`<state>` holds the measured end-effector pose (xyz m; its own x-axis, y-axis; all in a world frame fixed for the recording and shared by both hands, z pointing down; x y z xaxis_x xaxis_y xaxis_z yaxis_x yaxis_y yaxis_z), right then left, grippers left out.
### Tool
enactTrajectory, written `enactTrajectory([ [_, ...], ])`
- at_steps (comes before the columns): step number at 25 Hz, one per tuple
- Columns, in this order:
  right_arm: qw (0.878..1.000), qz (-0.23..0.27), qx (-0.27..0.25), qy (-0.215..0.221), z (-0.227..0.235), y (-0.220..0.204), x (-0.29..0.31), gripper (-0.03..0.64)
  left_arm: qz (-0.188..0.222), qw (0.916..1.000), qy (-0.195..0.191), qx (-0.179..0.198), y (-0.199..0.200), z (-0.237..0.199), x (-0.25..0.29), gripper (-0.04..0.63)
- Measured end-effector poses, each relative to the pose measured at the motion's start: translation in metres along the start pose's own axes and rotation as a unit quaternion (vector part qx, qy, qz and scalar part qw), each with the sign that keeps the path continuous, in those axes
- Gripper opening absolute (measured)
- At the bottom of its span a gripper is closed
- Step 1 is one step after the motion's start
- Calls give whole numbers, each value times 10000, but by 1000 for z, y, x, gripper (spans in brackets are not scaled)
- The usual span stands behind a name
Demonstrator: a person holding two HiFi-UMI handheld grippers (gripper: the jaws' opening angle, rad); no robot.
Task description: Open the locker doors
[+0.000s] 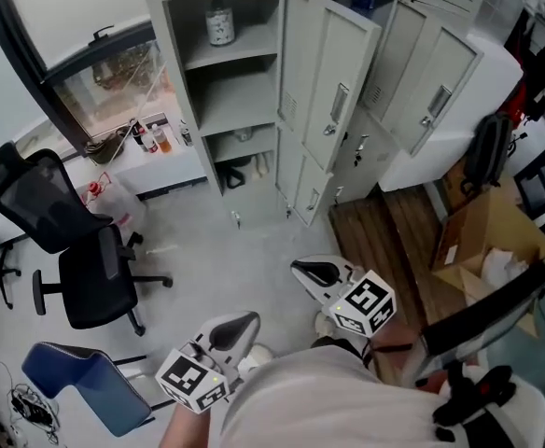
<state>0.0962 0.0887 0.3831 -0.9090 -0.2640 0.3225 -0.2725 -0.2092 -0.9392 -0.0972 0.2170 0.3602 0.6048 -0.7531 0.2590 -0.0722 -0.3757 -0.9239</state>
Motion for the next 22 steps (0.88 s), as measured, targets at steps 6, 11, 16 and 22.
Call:
enactTrajectory([
  [6,9999,92,-46,21,31,6,-39,23,59,9991,-282,302,31,32,62,9],
  [11,9999,153,-42,-61,60,7,-69,23,-27,9983,-416,404,47,49,103,9],
  [16,9997,207,-110,-61,81,5,-92,23,-87,9976,-499,478,55,63,137,9],
  [22,9996,237,-51,-132,103,-3,-118,23,-199,9963,-594,582,56,76,175,9],
])
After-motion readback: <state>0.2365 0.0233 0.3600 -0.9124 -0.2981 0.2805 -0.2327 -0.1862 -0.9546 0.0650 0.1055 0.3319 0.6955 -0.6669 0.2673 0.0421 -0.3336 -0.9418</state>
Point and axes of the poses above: the fingertips, and each gripper's own axes: x forward along the fingers, z to its right, y out of its top, the point moved 9 cm from there along -x, backward along the fingers, and after that the axes turned 6 degrees about y, right-handed, at the moved point
